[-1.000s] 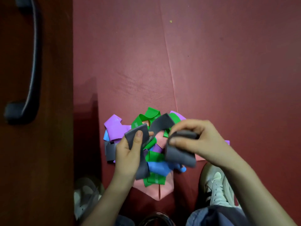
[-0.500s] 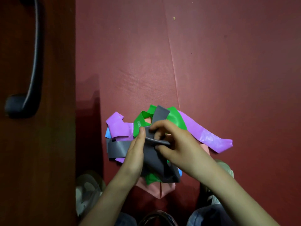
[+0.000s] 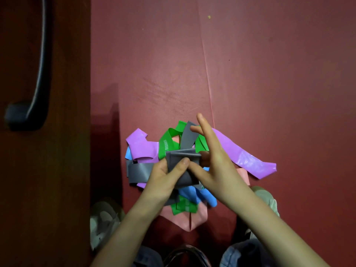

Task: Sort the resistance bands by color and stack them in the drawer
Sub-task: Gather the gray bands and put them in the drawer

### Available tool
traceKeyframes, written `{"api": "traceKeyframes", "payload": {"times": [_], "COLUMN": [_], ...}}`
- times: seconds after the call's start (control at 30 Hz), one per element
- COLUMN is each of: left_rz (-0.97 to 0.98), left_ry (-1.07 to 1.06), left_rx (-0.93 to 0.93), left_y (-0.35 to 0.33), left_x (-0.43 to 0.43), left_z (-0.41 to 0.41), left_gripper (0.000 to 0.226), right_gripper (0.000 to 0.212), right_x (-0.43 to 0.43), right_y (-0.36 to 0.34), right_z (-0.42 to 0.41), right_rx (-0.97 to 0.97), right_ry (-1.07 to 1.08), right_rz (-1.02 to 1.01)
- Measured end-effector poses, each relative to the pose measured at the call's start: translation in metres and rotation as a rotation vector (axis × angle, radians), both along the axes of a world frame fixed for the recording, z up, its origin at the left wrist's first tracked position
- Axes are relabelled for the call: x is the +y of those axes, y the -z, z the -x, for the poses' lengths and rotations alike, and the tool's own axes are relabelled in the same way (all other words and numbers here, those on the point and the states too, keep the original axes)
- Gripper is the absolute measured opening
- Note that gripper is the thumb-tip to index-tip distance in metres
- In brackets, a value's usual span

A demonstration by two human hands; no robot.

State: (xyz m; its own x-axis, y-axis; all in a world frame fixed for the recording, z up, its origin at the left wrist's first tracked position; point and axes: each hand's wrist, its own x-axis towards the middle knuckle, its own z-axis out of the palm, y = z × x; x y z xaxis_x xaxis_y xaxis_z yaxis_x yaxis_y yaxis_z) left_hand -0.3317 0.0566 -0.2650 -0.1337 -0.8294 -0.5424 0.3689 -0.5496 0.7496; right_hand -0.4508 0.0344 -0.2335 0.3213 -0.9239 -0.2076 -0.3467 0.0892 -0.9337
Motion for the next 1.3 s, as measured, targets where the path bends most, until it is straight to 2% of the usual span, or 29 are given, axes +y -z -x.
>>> {"api": "traceKeyframes", "payload": {"times": [0.1, 0.2, 0.33, 0.43, 0.5, 0.57, 0.63, 0.77, 0.83, 1.0, 1.1, 1.2, 1.23, 1.3], "left_rz": [-0.004, -0.011, -0.069, -0.089, -0.083, -0.065, -0.067, -0.064, -0.042, -0.029, -0.028, -0.01, 0.009, 0.057], "left_ry": [0.037, 0.05, -0.007, -0.067, -0.047, -0.054, -0.061, -0.065, -0.074, -0.13, -0.145, -0.105, -0.089, -0.053], "left_rx": [-0.014, -0.047, -0.028, -0.041, -0.064, -0.063, -0.046, -0.049, -0.061, -0.094, -0.123, -0.14, -0.166, -0.211], "left_y": [0.003, 0.006, 0.013, 0.016, 0.015, 0.013, 0.012, 0.011, 0.005, -0.017, -0.027, -0.037, -0.04, -0.048], "left_x": [0.002, 0.004, 0.01, 0.01, 0.009, 0.01, 0.01, 0.004, 0.002, 0.001, 0.007, 0.012, 0.014, 0.015], "left_z": [-0.001, -0.001, -0.004, -0.007, -0.004, 0.001, 0.005, 0.012, 0.017, 0.03, 0.032, 0.031, 0.03, 0.03], "left_gripper": [0.022, 0.017, 0.018, 0.026, 0.026, 0.01, 0.014, 0.028, 0.018, 0.03, 0.028, 0.017, 0.013, 0.019], "right_gripper": [0.08, 0.084, 0.058, 0.039, 0.028, 0.03, 0.036, 0.051, 0.057, 0.044, 0.015, 0.043, 0.044, 0.035], "right_x": [-0.002, 0.001, 0.021, 0.034, 0.035, 0.033, 0.032, 0.034, 0.036, 0.035, 0.035, 0.041, 0.043, 0.045], "right_y": [0.001, 0.013, 0.032, 0.044, 0.048, 0.049, 0.053, 0.056, 0.053, 0.045, 0.031, 0.023, 0.023, 0.018], "right_z": [0.004, 0.004, 0.005, 0.009, 0.01, 0.008, 0.006, 0.003, 0.001, 0.003, 0.004, 0.002, 0.003, 0.005], "right_rx": [0.001, 0.035, -0.023, -0.057, -0.082, -0.104, -0.107, -0.069, -0.078, -0.026, 0.078, 0.163, 0.167, 0.156], "right_ry": [-0.009, 0.091, 0.171, 0.025, -0.042, -0.046, -0.029, -0.02, 0.0, 0.031, -0.022, -0.061, -0.046, -0.043], "right_rz": [-0.032, -0.029, -0.21, -0.405, -0.442, -0.474, -0.498, -0.498, -0.495, -0.499, -0.462, -0.395, -0.37, -0.341]}}
